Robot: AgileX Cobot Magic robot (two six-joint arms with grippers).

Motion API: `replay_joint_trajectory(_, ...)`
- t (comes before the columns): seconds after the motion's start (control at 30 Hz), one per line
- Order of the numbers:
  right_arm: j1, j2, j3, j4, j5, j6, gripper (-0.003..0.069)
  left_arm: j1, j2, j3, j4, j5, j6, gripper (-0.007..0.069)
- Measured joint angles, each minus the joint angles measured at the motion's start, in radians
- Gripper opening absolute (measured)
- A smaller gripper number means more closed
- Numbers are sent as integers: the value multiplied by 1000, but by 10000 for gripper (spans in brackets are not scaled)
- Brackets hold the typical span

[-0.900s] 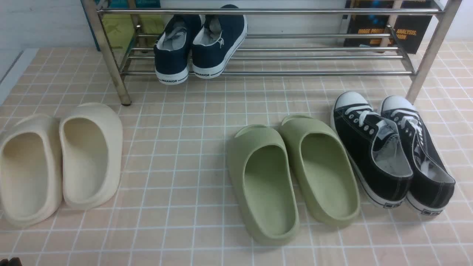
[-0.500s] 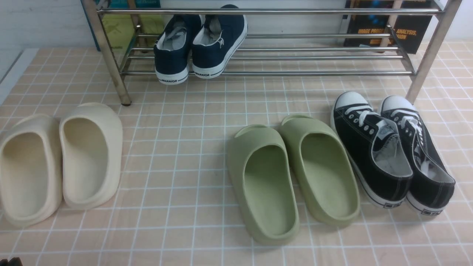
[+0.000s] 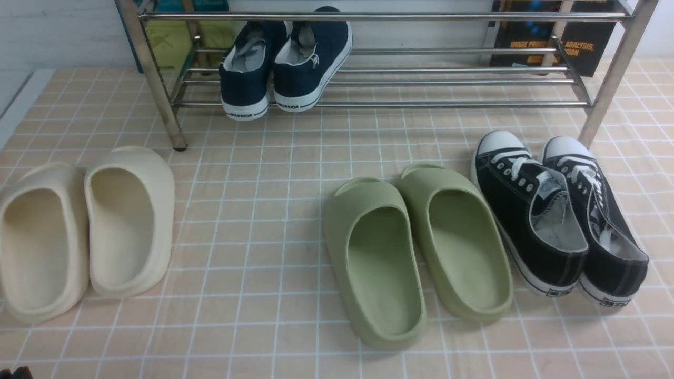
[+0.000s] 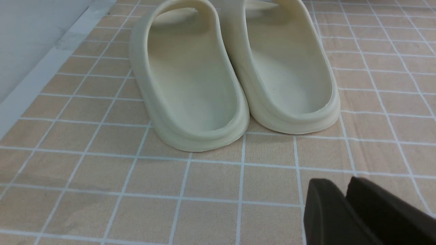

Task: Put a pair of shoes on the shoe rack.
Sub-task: Use the right arm to grab the shoe closest to it

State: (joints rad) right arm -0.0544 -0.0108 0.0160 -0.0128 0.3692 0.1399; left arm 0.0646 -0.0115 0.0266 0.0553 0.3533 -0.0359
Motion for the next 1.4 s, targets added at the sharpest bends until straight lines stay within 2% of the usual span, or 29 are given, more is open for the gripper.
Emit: replay_joint_trajectory(1.4, 0, 0, 0, -1, 0, 0, 240, 0, 0, -2, 0, 6, 0, 160)
